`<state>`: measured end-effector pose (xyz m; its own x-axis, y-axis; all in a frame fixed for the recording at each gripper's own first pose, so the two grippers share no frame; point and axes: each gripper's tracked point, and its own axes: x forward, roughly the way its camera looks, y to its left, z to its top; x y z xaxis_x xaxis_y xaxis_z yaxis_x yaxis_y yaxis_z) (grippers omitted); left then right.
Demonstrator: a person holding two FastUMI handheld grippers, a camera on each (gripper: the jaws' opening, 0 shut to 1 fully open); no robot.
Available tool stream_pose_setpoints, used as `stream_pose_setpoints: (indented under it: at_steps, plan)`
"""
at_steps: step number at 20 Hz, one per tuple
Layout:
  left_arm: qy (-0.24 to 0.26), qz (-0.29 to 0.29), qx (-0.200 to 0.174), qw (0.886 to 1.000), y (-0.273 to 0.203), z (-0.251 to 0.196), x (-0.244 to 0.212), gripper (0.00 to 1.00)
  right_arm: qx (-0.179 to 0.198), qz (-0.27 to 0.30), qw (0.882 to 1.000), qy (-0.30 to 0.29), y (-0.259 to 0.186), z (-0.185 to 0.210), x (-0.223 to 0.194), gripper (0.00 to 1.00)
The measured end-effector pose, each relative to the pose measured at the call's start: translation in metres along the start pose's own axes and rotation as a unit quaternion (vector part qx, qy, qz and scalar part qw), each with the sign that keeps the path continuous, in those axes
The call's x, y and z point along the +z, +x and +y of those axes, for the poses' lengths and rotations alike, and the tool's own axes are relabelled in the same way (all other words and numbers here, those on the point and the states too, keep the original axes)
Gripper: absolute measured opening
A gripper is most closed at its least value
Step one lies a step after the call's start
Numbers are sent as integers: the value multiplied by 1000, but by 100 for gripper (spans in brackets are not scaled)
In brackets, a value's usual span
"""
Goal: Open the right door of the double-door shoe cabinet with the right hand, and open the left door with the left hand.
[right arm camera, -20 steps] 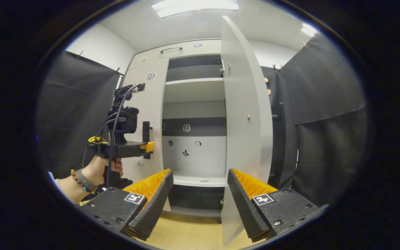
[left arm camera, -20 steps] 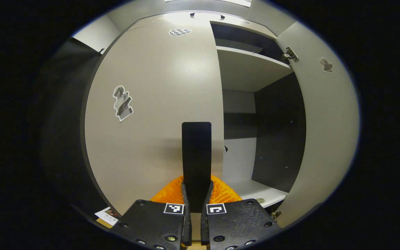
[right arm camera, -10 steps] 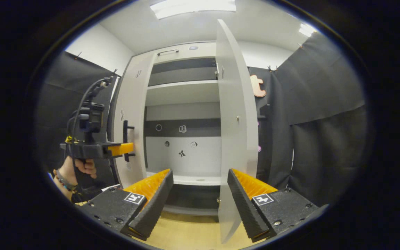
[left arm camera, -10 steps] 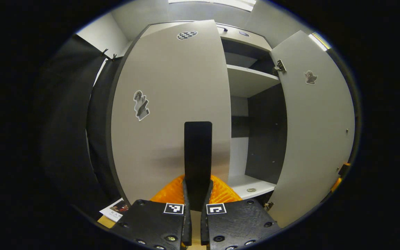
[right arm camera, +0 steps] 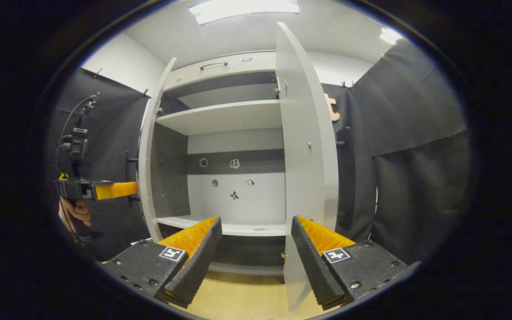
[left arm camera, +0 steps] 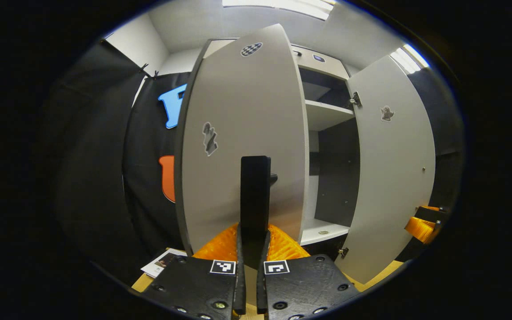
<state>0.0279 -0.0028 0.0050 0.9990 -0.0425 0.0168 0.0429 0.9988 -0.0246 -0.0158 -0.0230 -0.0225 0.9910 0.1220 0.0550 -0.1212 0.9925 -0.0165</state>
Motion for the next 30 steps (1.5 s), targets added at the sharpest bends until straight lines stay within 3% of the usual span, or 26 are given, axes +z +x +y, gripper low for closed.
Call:
stream_pose_setpoints:
  at_steps: [4, 9, 16, 17, 19, 22, 30]
  plan:
    - [17, -3, 36, 999, -26, 41, 1, 8, 0, -2, 1000, -1, 5, 3, 1, 98]
    - [-3, -4, 54, 999, -39, 69, 2, 7, 16, -4, 1000, 3, 12, 20, 3, 98]
    - [33, -25, 116, 992, -51, 122, 16, 7, 16, 0, 1000, -8, 9, 27, 0, 98]
    - [35, -27, 119, 992, -52, 133, 16, 3, 14, 0, 1000, -10, 9, 27, 0, 98]
    - [3, -26, 87, 996, -52, 136, 13, 0, 12, -2, 1000, -10, 10, 26, 2, 98]
    - [1, -25, 64, 998, -52, 143, 13, 0, 10, -5, 1000, -10, 10, 27, 5, 98]
    - [-17, -7, 28, 999, -60, 149, 4, 4, 18, -3, 1000, -23, 12, 39, 6, 97]
